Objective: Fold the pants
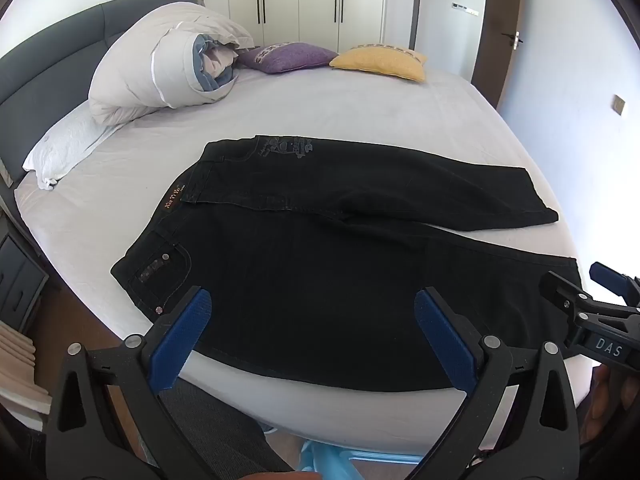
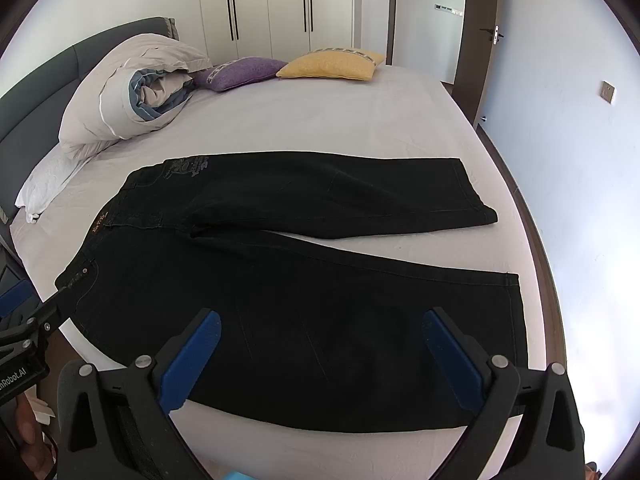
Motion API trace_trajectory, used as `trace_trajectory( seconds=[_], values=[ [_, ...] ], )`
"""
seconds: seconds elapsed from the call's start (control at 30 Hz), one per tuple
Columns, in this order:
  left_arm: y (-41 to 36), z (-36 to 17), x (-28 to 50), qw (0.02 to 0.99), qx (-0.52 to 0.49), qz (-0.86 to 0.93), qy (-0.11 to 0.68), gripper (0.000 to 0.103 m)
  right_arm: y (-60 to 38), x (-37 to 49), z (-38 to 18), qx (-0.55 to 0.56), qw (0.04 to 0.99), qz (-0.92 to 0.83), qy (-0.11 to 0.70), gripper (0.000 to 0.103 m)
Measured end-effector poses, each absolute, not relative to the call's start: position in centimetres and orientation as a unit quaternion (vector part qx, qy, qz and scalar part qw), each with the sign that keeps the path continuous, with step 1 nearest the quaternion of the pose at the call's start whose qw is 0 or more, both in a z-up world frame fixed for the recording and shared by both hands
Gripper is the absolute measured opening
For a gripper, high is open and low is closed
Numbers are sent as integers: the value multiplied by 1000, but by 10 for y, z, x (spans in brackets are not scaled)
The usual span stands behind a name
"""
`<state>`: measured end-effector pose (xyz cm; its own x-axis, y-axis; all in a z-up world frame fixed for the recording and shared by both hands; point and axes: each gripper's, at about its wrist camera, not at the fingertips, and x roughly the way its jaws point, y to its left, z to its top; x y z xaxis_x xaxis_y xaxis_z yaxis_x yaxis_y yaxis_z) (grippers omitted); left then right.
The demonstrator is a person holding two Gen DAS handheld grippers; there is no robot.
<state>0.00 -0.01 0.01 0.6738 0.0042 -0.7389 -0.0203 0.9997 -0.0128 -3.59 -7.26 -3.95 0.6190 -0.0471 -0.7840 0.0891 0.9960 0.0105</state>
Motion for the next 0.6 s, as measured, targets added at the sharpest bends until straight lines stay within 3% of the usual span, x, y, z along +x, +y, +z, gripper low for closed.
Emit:
trace_trajectory(
  seconds=[0.6],
  values=[
    [1,-3,-4,914,-12,6,406,103,-68,-37,-45,23,899,-38,436,103]
  ],
)
